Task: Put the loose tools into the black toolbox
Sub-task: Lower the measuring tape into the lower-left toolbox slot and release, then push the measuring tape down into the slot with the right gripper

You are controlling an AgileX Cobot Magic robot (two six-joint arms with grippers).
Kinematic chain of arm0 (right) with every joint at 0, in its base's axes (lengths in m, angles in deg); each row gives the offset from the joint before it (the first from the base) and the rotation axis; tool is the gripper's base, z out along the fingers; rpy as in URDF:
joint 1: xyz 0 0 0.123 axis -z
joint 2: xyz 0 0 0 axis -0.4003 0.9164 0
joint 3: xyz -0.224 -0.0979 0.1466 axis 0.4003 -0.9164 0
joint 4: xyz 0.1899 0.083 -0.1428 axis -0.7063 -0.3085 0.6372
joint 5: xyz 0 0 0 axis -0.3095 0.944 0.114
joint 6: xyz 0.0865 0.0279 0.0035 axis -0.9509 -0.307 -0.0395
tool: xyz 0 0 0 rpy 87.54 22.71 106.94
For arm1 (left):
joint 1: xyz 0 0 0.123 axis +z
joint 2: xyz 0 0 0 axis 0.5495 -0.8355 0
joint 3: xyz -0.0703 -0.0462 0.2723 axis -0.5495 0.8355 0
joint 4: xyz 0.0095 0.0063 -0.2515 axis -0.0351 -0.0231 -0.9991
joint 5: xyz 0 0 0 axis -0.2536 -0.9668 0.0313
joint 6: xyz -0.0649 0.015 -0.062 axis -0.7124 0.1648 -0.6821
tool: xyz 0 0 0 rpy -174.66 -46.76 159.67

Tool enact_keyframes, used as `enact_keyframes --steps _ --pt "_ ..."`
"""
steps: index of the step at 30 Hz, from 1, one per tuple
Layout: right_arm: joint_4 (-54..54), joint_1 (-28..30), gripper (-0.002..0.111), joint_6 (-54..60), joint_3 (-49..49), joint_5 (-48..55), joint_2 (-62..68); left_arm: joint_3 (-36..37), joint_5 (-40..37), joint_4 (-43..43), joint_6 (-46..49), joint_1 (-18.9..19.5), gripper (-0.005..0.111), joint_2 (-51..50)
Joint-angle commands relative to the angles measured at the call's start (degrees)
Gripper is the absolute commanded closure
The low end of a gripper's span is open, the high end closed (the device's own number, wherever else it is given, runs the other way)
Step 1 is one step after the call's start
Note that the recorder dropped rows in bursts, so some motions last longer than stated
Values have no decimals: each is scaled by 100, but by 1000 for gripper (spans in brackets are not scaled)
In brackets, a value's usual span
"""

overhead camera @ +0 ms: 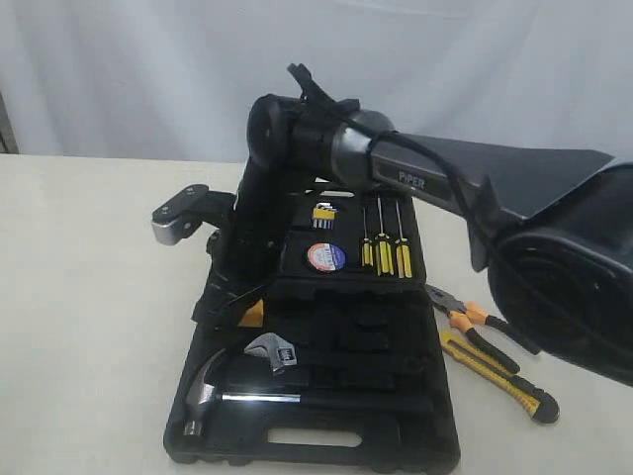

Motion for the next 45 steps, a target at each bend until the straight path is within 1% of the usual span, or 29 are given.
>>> enact_keyframes --steps 1,7,12,17,24,29,32,36,39,45 --pt "46 6 109 -56 10 -17 103 15 31 0 -33 -27 107 7" --pt "498 6 109 -268 10 -378 311 15 31 0 -33 -27 107 7" --pt "486 6 109 -268 10 -591 374 15 31 0 -33 -27 107 7" --pt "486 6 109 -268 21 -528 374 15 31 0 -33 -27 107 7" --pt "-164 6 109 -38 21 -216 313 15 31 0 -33 -27 107 7" --pt "-232 6 109 -49 21 -250 110 15 31 0 -33 -27 107 7" --pt "-184 6 109 -49 21 -265 -83 15 31 0 -33 -27 107 7" --pt "144 6 109 -121 21 -380 -308 15 31 0 -33 -27 107 7" --pt "375 6 109 -225 21 -439 -330 15 31 0 -33 -27 107 7" --pt "398 6 109 -224 21 -502 -134 15 31 0 -33 -27 107 7"
